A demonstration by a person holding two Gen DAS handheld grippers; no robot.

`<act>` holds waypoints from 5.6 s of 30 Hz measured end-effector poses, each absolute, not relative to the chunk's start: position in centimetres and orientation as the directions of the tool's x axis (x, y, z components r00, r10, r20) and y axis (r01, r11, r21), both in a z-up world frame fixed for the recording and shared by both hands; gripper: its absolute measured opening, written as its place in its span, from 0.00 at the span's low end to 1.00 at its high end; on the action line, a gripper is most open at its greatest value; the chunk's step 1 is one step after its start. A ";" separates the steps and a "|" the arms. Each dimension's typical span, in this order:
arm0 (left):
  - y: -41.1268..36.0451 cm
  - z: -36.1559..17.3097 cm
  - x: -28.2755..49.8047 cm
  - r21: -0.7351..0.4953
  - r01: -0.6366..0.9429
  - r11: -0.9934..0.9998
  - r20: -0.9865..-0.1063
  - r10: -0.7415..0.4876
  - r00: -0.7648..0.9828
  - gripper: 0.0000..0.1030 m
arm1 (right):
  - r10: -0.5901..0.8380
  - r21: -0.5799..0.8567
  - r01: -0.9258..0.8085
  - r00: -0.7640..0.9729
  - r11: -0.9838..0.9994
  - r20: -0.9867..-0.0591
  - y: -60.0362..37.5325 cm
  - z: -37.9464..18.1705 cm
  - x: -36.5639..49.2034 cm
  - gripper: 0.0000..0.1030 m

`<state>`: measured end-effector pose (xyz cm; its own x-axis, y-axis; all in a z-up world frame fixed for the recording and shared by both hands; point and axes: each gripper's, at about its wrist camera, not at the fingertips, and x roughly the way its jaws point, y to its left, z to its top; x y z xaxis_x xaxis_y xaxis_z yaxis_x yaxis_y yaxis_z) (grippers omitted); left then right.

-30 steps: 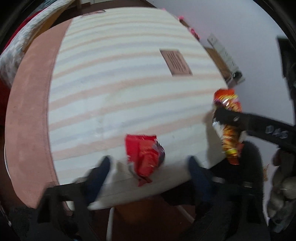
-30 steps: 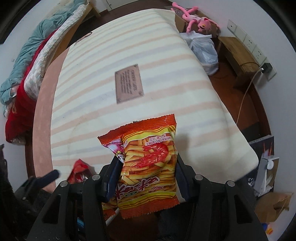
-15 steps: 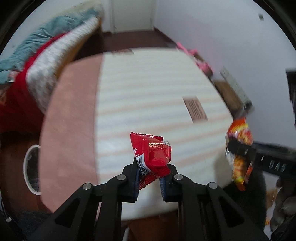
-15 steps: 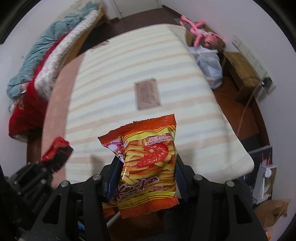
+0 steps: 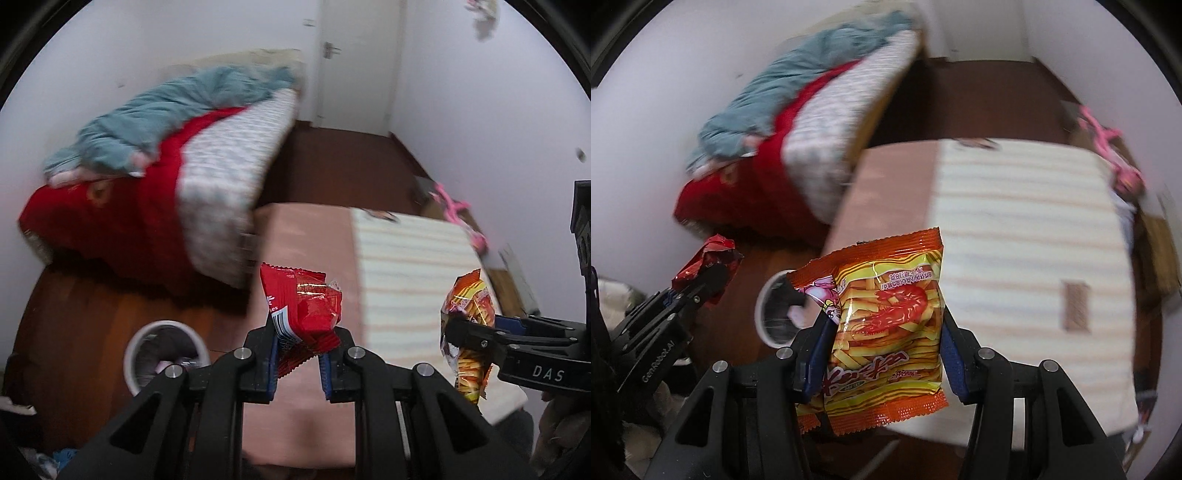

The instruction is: Collect trash

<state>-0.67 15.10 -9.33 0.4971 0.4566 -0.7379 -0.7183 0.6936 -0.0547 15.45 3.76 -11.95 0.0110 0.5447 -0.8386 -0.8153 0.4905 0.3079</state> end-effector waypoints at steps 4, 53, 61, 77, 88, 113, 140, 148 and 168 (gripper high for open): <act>20.4 -9.3 -5.6 -0.059 -0.793 0.606 -0.740 0.507 0.442 0.14 | 0.538 0.316 -0.858 -0.056 0.406 -0.841 11.5 -12.0 11.2 0.53; 39.2 -32.5 -27.6 -0.077 -0.994 0.082 -0.971 0.222 0.093 0.98 | 0.096 0.157 -0.968 -0.140 0.195 -0.985 38.6 -39.8 -5.1 1.00; 34.7 -27.4 -26.4 -0.058 -0.989 0.136 -0.952 0.292 0.096 0.98 | 0.164 0.172 -0.967 -0.141 0.188 -0.976 33.2 -33.6 -4.3 1.00; 26.9 -14.3 -25.5 -0.167 -0.957 0.239 -0.882 0.398 0.253 0.98 | 0.346 0.360 -0.929 -0.310 0.090 -0.886 25.4 -17.2 -4.5 1.00; 23.9 -8.9 -26.3 -0.242 -0.931 0.272 -0.847 0.410 0.340 0.98 | 0.381 0.405 -0.914 -0.374 0.001 -0.845 22.6 -10.0 -4.9 1.00; 22.2 -7.0 -26.6 -0.278 -0.923 0.265 -0.831 0.415 0.370 1.00 | 0.361 0.397 -0.916 -0.391 -0.060 -0.847 21.9 -7.7 -6.1 1.00; 21.7 -7.5 -26.2 -0.293 -0.917 0.271 -0.840 0.385 0.382 1.00 | 0.329 0.410 -0.908 -0.413 -0.083 -0.849 21.6 -7.5 -6.3 1.00; 21.6 -7.6 -26.3 -0.298 -0.917 0.266 -0.840 0.383 0.384 1.00 | 0.323 0.412 -0.907 -0.418 -0.089 -0.849 21.7 -7.7 -6.9 1.00; 21.4 -7.5 -26.6 -0.303 -0.917 0.260 -0.839 0.384 0.386 1.00 | 0.317 0.415 -0.905 -0.421 -0.091 -0.850 22.2 -7.8 -7.2 1.00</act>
<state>-26.65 21.43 -7.53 0.3861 0.3837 -0.8389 -0.9169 0.2596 -0.3032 -7.21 22.23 -7.85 -0.4214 0.3172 -0.8496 -0.9053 -0.0911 0.4150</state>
